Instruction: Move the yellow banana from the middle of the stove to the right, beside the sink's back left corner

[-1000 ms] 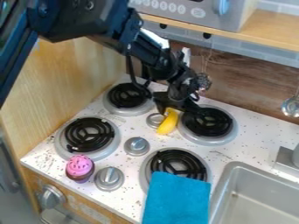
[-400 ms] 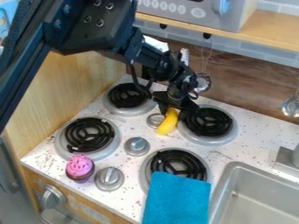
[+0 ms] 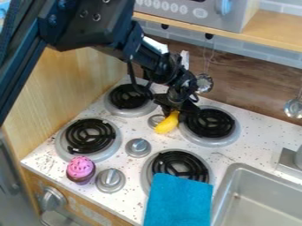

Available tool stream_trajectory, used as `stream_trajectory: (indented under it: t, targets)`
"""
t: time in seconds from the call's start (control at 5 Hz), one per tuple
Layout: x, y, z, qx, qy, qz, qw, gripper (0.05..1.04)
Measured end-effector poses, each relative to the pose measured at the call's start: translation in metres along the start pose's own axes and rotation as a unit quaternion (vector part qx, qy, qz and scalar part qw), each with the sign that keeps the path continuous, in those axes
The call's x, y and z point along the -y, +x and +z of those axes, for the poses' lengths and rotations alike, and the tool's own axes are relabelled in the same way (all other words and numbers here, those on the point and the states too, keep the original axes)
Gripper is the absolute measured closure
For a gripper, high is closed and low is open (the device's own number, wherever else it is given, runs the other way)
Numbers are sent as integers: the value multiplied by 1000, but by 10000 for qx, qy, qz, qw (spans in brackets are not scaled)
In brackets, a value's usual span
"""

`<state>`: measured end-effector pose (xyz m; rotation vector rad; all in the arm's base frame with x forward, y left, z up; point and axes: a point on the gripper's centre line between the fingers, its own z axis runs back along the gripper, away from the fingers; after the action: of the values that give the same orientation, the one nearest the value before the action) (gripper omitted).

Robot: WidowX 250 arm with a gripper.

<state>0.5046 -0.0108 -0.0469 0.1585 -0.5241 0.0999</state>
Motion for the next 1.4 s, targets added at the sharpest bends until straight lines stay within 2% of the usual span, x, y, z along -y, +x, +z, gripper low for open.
stream_trajectory:
  t: [0.4,0.8,1.2,1.4]
  targets:
    - [-3,-16,14,-34,-75,122,9999,612]
    - [-18,-14,59,338,-188,329,9987,612]
    - [-15,-29,89,410,-747,368,9957,612]
    - [-10,-38,92,289,-897,441,9946,612]
